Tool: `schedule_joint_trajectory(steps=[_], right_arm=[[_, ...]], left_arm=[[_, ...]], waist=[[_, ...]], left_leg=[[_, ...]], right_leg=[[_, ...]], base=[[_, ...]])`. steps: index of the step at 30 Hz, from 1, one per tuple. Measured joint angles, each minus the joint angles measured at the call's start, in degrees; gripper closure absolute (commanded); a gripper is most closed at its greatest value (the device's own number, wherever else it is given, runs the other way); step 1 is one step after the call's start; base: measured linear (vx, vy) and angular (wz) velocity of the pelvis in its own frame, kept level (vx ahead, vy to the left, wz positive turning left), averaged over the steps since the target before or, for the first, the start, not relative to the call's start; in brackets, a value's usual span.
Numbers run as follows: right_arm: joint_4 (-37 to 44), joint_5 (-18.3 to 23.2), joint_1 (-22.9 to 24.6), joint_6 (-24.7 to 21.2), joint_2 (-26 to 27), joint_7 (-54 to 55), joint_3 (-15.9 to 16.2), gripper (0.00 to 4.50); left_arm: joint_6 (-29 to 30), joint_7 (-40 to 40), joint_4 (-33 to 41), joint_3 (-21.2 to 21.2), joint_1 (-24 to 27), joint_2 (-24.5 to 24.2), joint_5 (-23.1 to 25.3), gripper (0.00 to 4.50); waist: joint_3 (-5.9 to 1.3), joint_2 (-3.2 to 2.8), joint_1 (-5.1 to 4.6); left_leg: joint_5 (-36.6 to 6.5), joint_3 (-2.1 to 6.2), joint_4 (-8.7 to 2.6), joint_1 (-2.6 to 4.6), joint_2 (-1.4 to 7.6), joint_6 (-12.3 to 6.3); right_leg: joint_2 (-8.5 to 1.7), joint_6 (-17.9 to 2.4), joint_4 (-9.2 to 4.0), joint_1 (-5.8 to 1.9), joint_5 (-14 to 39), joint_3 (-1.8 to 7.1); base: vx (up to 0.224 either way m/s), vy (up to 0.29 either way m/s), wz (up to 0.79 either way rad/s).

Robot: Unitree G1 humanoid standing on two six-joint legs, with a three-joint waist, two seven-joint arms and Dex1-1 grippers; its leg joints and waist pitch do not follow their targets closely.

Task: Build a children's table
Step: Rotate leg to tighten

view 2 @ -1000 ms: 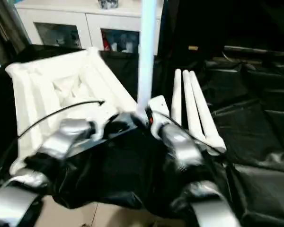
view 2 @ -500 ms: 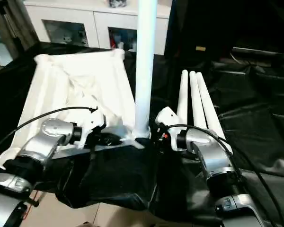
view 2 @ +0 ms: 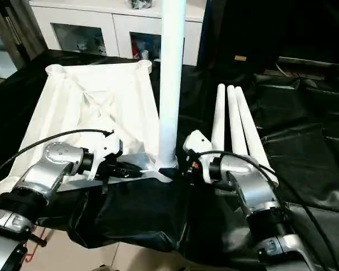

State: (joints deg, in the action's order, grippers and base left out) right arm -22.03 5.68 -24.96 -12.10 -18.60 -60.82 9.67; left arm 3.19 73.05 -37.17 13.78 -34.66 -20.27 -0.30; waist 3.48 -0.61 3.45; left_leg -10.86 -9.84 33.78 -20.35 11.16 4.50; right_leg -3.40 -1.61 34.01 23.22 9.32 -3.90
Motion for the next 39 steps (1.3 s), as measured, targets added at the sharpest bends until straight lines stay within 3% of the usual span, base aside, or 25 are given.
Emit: schedule_joint_trajectory(steps=[6, 11, 18, 19, 20, 21, 28, 32, 39], right_arm=[[-1.21, -1.06, 0.31, 0.44, 3.49, 7.81, -1.61, 1.78], [-7.74, -1.81, -1.88, 1.64, 11.79, 23.51, -6.43, 1.78], [-14.06, -3.12, -5.64, 3.77, 17.71, 37.40, -9.51, 1.78], [-14.39, -3.23, -5.80, 4.29, 17.76, 37.83, -9.60, 1.78], [-14.82, -3.38, -5.81, 5.18, 17.85, 37.99, -9.81, 1.22], [-14.91, -3.52, -5.81, 5.47, 17.86, 37.99, -9.84, 1.08], [-14.31, -2.97, -5.66, 5.98, 17.21, 35.02, -9.80, 0.59], [-11.01, -3.03, -4.02, 5.06, 12.14, 26.79, -6.81, 0.16], [-4.29, -2.27, -1.00, 2.39, 4.61, 12.76, -2.34, 0.08]], left_arm=[[0.42, -5.54, -0.20, -0.47, 0.04, 1.16, 0.71, 4.50], [2.45, -15.74, -2.08, -2.17, -1.04, 5.45, 3.13, 4.50], [4.57, -25.56, -3.90, -2.80, -2.89, 9.89, 5.21, 4.50], [4.61, -26.06, -3.90, -2.84, -2.92, 10.23, 5.31, 4.50], [4.63, -26.34, -3.90, -2.98, -2.95, 10.51, 5.48, 4.50], [4.63, -26.35, -3.89, -3.08, -2.96, 10.59, 5.53, 4.50], [4.62, -25.53, -3.57, -3.37, -2.97, 10.70, 5.54, 4.50], [4.08, -19.93, -1.25, -2.74, -1.47, 9.20, 4.22, 4.50], [2.55, -9.54, 2.14, -0.55, 0.38, 5.69, 1.84, 4.50]], waist=[[0.00, 0.00, -0.52], [-0.02, -0.03, -1.92], [-0.08, -0.14, -1.99], [-0.10, -0.17, -1.89], [-0.10, -0.20, -1.78], [-0.11, -0.24, -1.73], [-0.11, -0.41, -1.64], [-0.07, -0.46, -1.32], [0.04, -0.63, -0.42]], left_leg=[[0.01, 0.00, -0.01, 0.16, -0.01, 0.02], [0.01, 0.03, -0.03, 0.28, -0.05, 0.03], [0.01, 0.09, -0.02, 0.26, -0.09, 0.03], [0.01, 0.09, -0.02, 0.25, -0.11, 0.03], [0.01, 0.08, -0.02, 0.25, -0.11, 0.03], [0.01, 0.08, -0.03, 0.24, -0.11, 0.03], [0.01, 0.07, -0.11, 0.20, -0.11, 0.02], [0.01, 0.07, -0.10, 0.08, -0.09, 0.01], [0.01, 0.04, -0.06, -0.16, -0.05, -0.01]], right_leg=[[0.00, 0.06, 0.04, -0.06, 0.02, 0.01], [0.00, 0.19, 0.05, -0.08, 0.09, 0.01], [0.00, 0.19, 0.04, -0.07, 0.09, 0.02], [-0.01, 0.19, 0.03, -0.07, 0.09, 0.03], [-0.01, 0.18, 0.03, -0.07, 0.08, 0.05], [-0.01, 0.17, 0.04, -0.07, 0.08, 0.06], [-0.01, -0.07, 0.04, -0.06, -0.07, 0.05], [-0.01, 0.01, 0.01, -0.02, 0.00, 0.04], [-0.02, 0.00, -0.02, 0.08, 0.05, 0.03]], base=[[0.000, 0.000, 0.00], [0.000, 0.000, 0.00], [0.000, 0.000, 0.00], [0.000, 0.000, 0.00], [0.000, 0.000, 0.00], [0.000, 0.000, 0.00], [0.000, 0.000, 0.00], [0.000, 0.000, 0.00], [0.000, 0.000, 0.00]])
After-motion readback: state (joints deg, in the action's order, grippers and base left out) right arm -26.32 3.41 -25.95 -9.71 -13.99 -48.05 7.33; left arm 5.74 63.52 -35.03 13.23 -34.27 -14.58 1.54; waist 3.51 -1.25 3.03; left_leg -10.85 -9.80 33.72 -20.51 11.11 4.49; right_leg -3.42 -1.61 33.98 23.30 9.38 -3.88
